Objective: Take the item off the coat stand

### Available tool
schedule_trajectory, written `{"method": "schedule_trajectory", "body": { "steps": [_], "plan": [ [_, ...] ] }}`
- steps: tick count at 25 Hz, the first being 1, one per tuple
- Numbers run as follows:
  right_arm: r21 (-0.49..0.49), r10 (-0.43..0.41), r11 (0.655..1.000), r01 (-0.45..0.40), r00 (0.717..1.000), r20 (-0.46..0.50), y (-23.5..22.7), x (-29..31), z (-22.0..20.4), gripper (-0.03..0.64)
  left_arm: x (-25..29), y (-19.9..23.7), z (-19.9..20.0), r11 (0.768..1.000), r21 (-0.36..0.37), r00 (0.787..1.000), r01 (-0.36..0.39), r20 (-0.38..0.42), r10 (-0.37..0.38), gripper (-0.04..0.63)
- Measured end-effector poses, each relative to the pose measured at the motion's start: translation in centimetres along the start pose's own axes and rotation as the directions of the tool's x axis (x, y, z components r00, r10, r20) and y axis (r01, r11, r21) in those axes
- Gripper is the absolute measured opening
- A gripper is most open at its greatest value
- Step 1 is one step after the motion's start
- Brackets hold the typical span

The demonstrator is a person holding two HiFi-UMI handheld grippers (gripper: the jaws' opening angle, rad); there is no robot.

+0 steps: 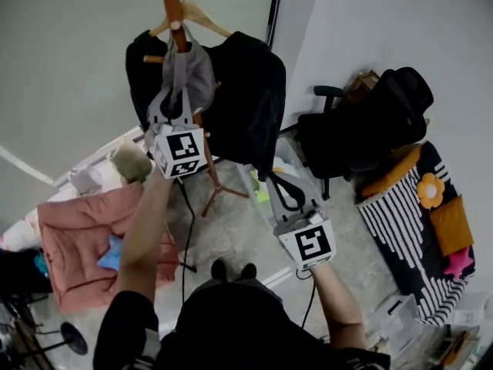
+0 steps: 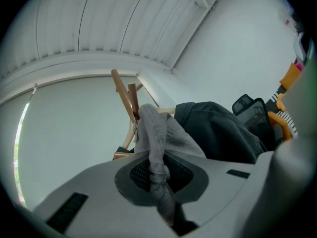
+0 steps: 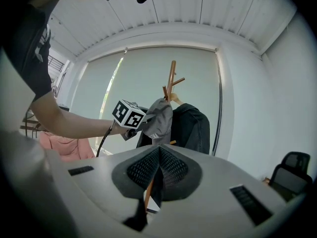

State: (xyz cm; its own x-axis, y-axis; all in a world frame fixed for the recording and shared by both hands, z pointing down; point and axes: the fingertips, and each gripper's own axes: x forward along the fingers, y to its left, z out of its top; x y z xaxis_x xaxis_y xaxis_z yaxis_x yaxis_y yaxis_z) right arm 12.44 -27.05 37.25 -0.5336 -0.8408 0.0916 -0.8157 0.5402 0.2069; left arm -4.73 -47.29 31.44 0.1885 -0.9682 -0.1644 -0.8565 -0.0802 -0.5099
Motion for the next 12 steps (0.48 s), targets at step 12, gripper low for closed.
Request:
{"method": "schedule_trajectory", "body": {
  "steps": [12],
  "plan": [
    [0.010,-0.006,1.000,0.006,1.000,-0.011,0.0,-0.4,-0.5,0.018,-1.2,2.8,2.4,0.989,-0.148,0.998,0.020,0.057,-0.012,0.034]
  ]
}}
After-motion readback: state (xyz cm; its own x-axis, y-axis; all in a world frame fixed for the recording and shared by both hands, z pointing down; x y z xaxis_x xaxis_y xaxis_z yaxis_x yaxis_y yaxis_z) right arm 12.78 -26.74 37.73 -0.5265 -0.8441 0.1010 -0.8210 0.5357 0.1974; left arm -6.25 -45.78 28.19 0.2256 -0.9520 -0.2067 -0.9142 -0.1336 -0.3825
